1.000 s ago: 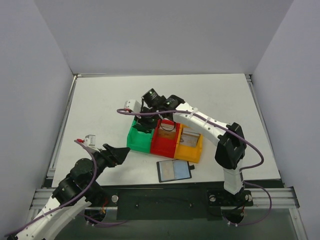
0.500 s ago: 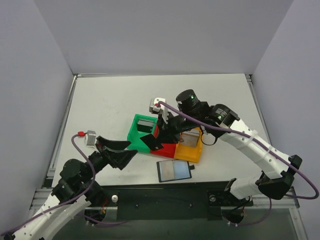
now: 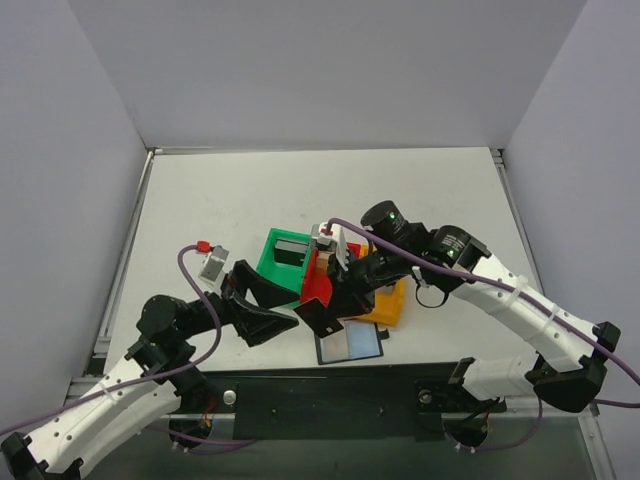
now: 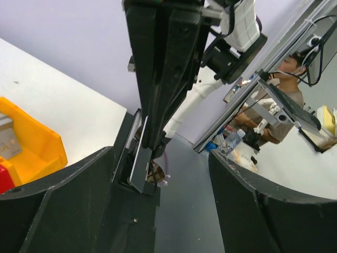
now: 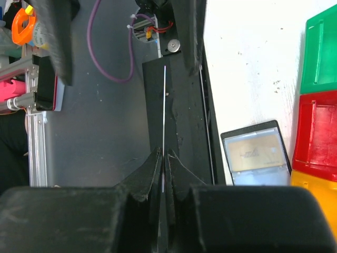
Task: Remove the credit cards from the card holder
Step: Place the credit card in the storage box.
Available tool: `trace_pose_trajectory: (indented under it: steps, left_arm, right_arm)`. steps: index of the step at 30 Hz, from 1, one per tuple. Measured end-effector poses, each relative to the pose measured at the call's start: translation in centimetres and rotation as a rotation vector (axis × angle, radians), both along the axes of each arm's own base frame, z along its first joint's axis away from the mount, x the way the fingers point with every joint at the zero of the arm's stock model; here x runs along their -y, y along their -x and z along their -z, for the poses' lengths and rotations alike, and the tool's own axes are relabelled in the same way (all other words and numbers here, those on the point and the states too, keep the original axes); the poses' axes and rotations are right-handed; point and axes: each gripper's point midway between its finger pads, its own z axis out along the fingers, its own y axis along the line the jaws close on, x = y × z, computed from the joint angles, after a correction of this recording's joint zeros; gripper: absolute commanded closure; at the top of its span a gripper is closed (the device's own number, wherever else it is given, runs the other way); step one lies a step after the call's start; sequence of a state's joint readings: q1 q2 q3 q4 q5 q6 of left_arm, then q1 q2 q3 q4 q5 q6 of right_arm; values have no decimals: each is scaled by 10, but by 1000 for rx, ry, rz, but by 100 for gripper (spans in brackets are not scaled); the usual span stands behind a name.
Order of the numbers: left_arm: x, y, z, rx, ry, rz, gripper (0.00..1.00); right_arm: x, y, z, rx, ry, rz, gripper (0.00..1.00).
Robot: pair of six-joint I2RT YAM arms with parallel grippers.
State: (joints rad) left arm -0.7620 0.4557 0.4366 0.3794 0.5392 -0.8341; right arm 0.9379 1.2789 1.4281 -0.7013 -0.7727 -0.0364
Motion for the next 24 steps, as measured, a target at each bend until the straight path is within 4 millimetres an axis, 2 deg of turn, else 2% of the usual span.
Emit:
trace_pose_trajectory:
  steps: [5,9,14,15,21,24]
  left_arm:
    - [8,3,11,-11,-52,57,17]
    - [11,7,8,1,-61,89,21]
    - [15,9,10,-2,-70,128,37]
    - [16,9,11,-5,-74,137,44]
    - [19,12,15,-15,-90,167,50]
    - [20,12,17,-20,-94,174,65]
  right_arm:
    - [4,4,-6,5,-15,-1,100]
    - [6,8,-4,-4,-3,-6,100]
    - [7,11,-4,-7,3,-14,100]
    - [7,11,-4,-7,3,-15,100]
    - [6,13,-5,-7,4,-19,100]
    - [5,13,-8,0,-2,-20,100]
